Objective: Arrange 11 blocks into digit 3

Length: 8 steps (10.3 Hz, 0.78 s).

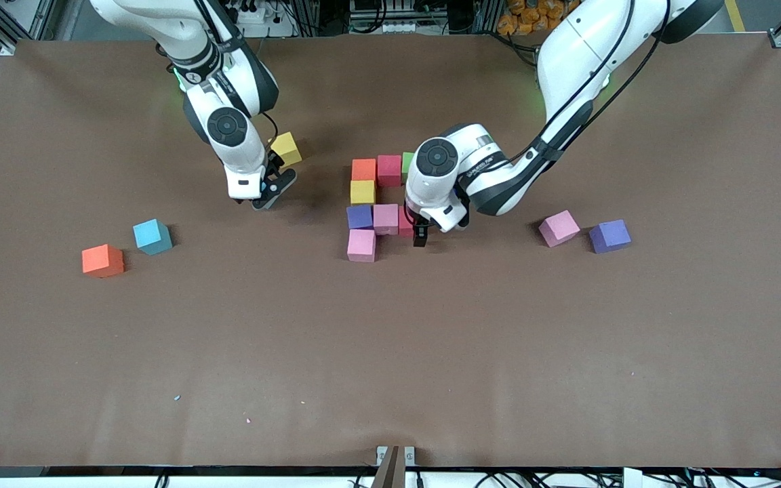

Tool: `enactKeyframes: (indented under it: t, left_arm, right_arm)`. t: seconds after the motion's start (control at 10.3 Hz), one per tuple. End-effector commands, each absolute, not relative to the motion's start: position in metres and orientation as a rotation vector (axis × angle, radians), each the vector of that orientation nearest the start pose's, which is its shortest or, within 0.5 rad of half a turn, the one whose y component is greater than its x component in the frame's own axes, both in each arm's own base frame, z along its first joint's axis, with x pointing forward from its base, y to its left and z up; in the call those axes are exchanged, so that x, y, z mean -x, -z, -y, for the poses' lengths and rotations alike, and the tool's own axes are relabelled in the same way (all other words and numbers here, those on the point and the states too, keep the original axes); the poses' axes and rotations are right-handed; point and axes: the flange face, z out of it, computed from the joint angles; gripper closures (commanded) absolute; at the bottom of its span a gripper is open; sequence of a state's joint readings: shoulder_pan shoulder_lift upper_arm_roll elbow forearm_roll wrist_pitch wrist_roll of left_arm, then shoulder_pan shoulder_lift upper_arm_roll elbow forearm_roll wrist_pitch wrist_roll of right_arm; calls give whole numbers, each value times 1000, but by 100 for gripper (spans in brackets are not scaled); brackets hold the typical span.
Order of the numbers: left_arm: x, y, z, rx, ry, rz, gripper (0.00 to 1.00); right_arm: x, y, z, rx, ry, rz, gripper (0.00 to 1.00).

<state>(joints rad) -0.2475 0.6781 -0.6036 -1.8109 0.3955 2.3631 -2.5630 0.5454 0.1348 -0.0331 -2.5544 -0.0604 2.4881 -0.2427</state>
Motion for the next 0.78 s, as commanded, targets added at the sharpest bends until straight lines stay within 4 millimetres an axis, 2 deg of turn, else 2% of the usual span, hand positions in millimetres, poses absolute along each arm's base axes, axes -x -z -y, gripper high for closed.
enactKeyframes:
  t: [0.0,0.1,0.19,0.39,0.49,0.68]
  left_arm:
    - [-446,-262,473,2293,-71,2207,0]
    - [-444,-275,475,2310,-54,2211,0]
    - [-450,-283,469,2317,-23,2201,0]
    - [-470,-315,439,2407,81,2091,0]
    - [-478,-329,423,2467,122,1972,0]
    - [-495,-353,390,2571,166,1737,0]
  right_arm:
    - [-376,-197,-204,2931,-309,1270,0]
    - [-377,-198,-204,2930,-304,1274,0]
    - [-379,-195,-200,2934,-309,1261,18]
    - [-381,-195,-199,2938,-307,1252,79]
    - [-383,-195,-196,2944,-307,1234,100]
    - [-398,-206,-195,2966,-274,1174,100]
